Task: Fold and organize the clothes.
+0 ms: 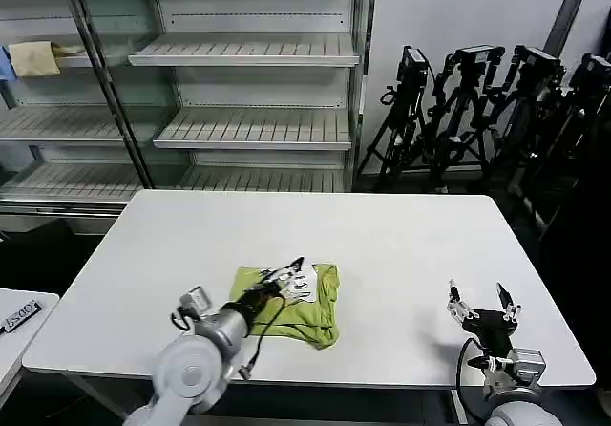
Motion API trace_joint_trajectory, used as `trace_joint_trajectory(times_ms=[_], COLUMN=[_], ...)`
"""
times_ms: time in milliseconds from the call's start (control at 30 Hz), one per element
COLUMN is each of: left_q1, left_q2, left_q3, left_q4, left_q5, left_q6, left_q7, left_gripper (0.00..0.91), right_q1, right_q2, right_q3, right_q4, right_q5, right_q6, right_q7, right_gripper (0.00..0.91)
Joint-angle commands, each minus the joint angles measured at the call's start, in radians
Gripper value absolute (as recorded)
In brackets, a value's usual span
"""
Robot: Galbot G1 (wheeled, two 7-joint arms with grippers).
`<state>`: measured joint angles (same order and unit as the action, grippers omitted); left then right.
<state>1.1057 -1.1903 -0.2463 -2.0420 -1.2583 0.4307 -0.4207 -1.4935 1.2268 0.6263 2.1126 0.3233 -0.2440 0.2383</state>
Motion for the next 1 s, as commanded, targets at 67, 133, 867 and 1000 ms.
trace_joint_trajectory(times_ms=[67,133,867,1000], left_q1=[0.103,0.108,0.068,0.063], left_q2=[0.148,0.152,0.057,0.046], left_q3=[-0.213,-0.218,-0.108,-0.093], left_q4=[-0.016,0.006,0.106,0.106], left_q5=[0.004,0.003,-0.005,-0.01], left_q6=[0.01,0.013,0.072,0.083], left_q7=[-0.005,-0.005,0.009,0.016], left_gripper=[0.907,0.907,0.907,0.907], right_q1=[0.006,0.001,-0.06,-0.066], right_q2=[0.008,0.009,0.012,0.013], right_q3=[-0.011,-0.01,0.04,0.045], right_q4=[0.003,0.007,0.061,0.064], right_q5=[-0.003,-0.003,0.002,0.001], right_q6=[0.0,0.0,0.0,0.0], right_q7=[-0.001,-0.001,-0.002,-0.002], right_gripper=[0.907,0.907,0.907,0.907])
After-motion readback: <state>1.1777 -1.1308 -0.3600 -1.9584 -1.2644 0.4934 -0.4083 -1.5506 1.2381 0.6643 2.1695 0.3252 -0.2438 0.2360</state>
